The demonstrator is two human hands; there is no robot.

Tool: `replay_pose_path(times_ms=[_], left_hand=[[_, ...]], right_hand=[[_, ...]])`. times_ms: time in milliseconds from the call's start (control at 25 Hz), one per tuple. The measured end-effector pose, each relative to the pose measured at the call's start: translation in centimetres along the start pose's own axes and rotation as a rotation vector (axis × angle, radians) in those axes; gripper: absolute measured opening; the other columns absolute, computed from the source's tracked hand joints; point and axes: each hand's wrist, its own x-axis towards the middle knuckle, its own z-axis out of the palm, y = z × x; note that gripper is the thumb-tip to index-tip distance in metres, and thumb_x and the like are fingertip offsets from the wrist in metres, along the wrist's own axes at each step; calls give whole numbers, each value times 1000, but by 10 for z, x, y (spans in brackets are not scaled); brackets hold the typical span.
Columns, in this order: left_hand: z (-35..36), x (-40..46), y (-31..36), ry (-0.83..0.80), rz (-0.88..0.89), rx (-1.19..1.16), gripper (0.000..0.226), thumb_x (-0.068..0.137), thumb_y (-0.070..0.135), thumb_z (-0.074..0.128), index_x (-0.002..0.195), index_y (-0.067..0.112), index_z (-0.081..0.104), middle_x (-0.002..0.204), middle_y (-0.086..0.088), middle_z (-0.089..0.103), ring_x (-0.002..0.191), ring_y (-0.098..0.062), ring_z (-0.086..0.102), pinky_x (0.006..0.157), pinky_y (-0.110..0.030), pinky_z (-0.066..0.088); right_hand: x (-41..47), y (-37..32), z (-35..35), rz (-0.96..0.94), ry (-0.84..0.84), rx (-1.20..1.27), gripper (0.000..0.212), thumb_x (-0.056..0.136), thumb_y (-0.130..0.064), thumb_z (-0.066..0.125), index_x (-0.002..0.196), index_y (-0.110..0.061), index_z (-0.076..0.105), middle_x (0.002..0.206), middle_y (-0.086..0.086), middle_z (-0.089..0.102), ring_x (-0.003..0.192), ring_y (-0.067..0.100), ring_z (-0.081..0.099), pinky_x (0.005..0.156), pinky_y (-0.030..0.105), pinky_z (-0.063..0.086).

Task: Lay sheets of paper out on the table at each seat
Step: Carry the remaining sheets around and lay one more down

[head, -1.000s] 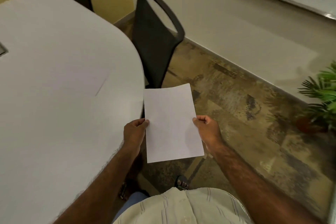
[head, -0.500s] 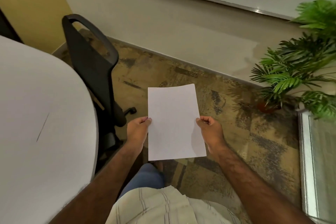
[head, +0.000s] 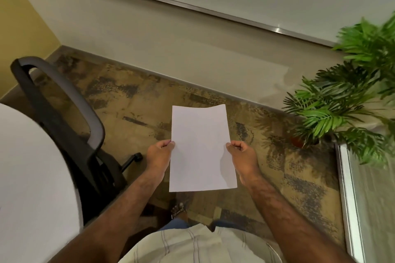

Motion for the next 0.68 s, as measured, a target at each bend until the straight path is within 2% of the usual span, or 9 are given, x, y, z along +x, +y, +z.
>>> replay_pose_path(times_ms=[160, 240, 320, 440, 520, 560, 640, 680], left_hand=[[13, 37, 35, 40, -11, -10, 13, 99, 27, 69, 87, 31, 70, 91, 11, 73, 85, -11, 70, 58, -21, 51], [20, 56, 47, 71, -30, -5, 4, 99, 26, 70, 98, 27, 73, 93, 11, 74, 86, -11, 70, 60, -22, 53], [31, 79, 58, 121, -28, 4, 13, 98, 25, 69, 109, 21, 75, 95, 9, 74, 90, -15, 71, 70, -29, 60], [50, 108, 83, 179, -30, 48, 16, 100, 26, 66, 111, 18, 75, 95, 4, 75, 91, -19, 72, 83, -40, 64], [65, 131, 103, 207, -45, 43, 13, 101, 23, 65, 108, 17, 74, 95, 2, 75, 89, -20, 73, 76, -35, 64], [72, 142, 113, 225, -48, 40, 11, 101, 22, 64, 103, 19, 74, 92, 3, 75, 86, -18, 73, 67, -28, 63], [82, 160, 138, 257, -50, 49, 12, 102, 22, 63, 93, 25, 70, 88, 6, 75, 80, -13, 72, 50, -15, 54], [83, 165, 148, 268, -57, 57, 14, 102, 22, 63, 90, 27, 69, 88, 6, 75, 80, -12, 72, 48, -14, 52]], right_hand=[[43, -31, 16, -3, -23, 0, 9, 99, -27, 76, 105, -19, 77, 102, 2, 79, 90, 19, 69, 78, 34, 58], [68, -46, 24, -1, -27, -17, 8, 99, -27, 76, 103, -20, 77, 100, 1, 78, 90, 20, 70, 79, 35, 59], [99, -61, 34, -2, -38, -36, 5, 98, -28, 77, 99, -23, 78, 96, -2, 78, 88, 19, 70, 75, 34, 57], [146, -84, 52, 5, -79, -69, 6, 98, -28, 77, 98, -23, 78, 95, -2, 80, 88, 21, 71, 72, 33, 57], [182, -104, 66, 21, -102, -120, 11, 99, -30, 75, 102, -20, 79, 98, 0, 79, 91, 24, 72, 76, 36, 59], [200, -114, 72, 27, -120, -143, 13, 99, -31, 75, 103, -19, 78, 98, 0, 79, 91, 24, 71, 75, 35, 58], [230, -136, 86, 19, -168, -175, 16, 100, -32, 73, 105, -18, 78, 99, -1, 77, 90, 22, 70, 70, 30, 53], [239, -146, 90, 10, -181, -184, 16, 100, -31, 73, 106, -17, 78, 99, -1, 77, 89, 21, 69, 68, 28, 50]])
